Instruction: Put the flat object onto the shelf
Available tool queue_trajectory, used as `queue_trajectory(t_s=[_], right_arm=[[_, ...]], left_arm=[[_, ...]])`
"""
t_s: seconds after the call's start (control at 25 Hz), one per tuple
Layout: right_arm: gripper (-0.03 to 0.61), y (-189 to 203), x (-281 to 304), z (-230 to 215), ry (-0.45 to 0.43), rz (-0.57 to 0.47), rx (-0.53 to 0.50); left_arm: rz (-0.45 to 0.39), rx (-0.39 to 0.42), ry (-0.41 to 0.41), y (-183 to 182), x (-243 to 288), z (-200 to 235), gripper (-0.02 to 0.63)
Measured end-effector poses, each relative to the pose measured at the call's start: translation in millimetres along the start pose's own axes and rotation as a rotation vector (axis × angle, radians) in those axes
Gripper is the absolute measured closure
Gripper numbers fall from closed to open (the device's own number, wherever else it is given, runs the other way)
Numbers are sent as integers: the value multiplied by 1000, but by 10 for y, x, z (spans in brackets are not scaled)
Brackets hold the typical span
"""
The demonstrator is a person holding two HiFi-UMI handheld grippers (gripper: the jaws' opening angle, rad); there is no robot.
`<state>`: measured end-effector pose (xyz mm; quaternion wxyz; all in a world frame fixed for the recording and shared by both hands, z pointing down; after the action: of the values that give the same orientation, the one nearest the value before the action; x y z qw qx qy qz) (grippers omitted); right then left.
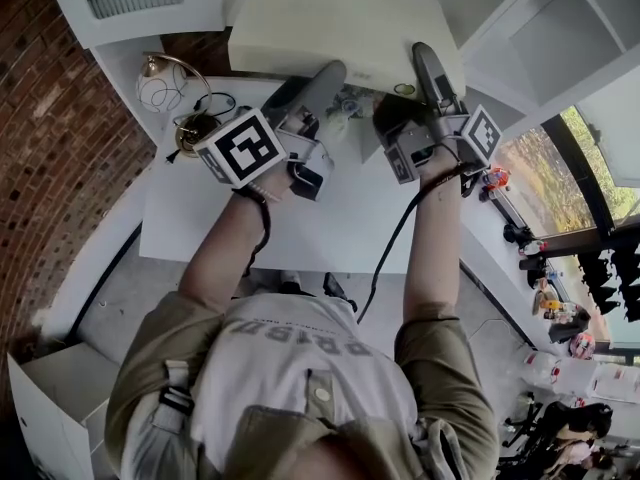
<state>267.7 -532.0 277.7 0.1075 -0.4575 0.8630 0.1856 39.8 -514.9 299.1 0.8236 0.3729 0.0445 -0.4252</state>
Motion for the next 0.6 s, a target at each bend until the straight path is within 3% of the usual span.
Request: queue_trajectory(t_s=[0.32,0.48,0.6], right_arm=[[120,151,-248,24,-29,23,-79],[147,231,-412,1,-22,21,-173],[246,160,-353,-70,19,-10,-185]], left_arm=[[-50,7,-17,-97,71,35,293],[-52,14,-16,-115,108,55,293],[-52,23,-26,-150,199,90,293]])
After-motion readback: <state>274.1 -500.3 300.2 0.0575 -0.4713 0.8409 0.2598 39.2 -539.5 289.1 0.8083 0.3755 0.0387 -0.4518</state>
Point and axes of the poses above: the fingertips, and each gripper's own axes: x forward along the fingers, z to its left, y out of its underside, the point moved 9 cm from there along -x, backward along the fingers, and after that the axes turned 2 degrees about x, right-handed, at the moved point
